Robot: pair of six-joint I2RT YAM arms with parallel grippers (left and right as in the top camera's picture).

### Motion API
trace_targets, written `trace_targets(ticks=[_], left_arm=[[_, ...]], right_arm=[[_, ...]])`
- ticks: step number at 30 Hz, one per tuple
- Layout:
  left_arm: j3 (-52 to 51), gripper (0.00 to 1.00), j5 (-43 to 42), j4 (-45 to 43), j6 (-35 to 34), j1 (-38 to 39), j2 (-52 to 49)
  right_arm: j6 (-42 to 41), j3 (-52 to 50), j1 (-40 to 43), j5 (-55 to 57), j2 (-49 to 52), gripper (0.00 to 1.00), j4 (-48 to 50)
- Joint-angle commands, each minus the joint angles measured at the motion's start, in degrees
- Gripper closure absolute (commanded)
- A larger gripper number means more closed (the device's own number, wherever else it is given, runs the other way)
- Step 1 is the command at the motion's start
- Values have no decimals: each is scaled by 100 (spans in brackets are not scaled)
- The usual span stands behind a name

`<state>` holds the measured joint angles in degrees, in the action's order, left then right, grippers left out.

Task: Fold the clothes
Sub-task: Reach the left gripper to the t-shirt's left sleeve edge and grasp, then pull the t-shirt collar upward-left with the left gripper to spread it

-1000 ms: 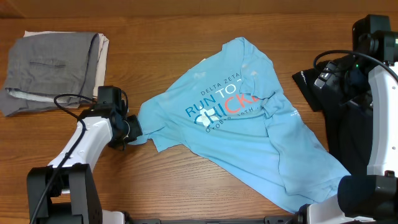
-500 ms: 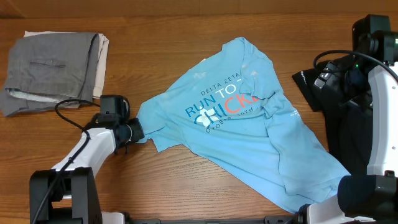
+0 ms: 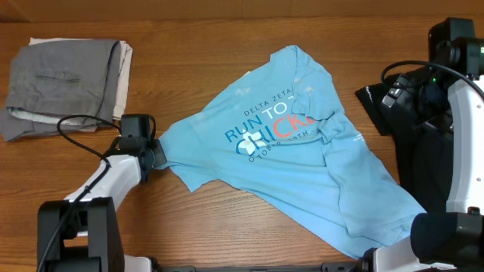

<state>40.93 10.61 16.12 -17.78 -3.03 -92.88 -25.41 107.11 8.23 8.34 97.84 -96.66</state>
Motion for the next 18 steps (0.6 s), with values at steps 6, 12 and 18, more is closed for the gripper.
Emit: trace_targets(ticks=[6,12,18], left_arm=[[-227,96,629,59,140,-695,-846],[-186,96,496,431,-111,-820,-820],[990,95,339,1517,-177,-656,461]], right_arm=[[13,9,11,63,-42,0,15],[13,9,11,63,-42,0,15],[13,9,11,63,-42,0,15]])
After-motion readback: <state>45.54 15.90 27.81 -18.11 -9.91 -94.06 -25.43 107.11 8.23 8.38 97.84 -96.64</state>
